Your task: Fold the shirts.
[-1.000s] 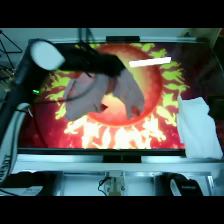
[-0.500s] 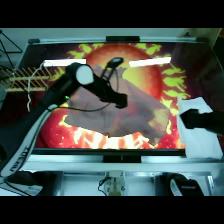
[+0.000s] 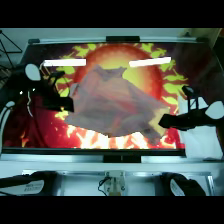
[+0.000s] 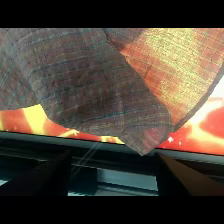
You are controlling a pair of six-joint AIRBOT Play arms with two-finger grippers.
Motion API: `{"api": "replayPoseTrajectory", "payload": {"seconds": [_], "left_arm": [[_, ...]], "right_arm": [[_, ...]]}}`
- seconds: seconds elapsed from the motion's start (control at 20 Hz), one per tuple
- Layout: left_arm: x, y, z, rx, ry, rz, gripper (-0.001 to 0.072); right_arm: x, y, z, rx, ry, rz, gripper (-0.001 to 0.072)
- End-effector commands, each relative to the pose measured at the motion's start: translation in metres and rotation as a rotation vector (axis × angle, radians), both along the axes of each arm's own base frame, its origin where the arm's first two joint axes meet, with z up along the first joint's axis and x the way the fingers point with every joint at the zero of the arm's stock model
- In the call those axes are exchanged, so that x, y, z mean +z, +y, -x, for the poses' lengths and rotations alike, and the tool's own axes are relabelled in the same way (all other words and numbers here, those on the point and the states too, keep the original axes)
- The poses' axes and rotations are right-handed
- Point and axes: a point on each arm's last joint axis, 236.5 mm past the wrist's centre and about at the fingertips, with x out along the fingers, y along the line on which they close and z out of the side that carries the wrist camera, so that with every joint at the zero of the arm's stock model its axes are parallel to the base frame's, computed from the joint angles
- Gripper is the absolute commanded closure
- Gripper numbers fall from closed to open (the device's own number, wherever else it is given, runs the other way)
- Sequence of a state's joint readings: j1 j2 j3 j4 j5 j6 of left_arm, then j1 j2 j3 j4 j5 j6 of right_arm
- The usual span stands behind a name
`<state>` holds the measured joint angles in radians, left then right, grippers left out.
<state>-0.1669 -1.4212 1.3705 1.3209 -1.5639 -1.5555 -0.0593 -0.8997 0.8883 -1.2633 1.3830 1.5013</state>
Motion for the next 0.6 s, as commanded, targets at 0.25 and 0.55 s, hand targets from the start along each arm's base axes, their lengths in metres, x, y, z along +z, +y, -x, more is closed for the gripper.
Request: {"api": "replayPoseTrajectory", "payload": {"seconds": [0.25,0.55], "left_arm": [[-0.074,0.043,-0.003,0.244,0.002,0.082,0.0033],[-0.110,0.025,-0.004,0.253,0.082,0.112,0.0131]], "right_arm": [[-0.022,0.003,0.015,-0.023,0.096,-0.016,0.0086],[-0.070,0.004,0.051,-0.037,0.228,-0.019,0.0085]]}}
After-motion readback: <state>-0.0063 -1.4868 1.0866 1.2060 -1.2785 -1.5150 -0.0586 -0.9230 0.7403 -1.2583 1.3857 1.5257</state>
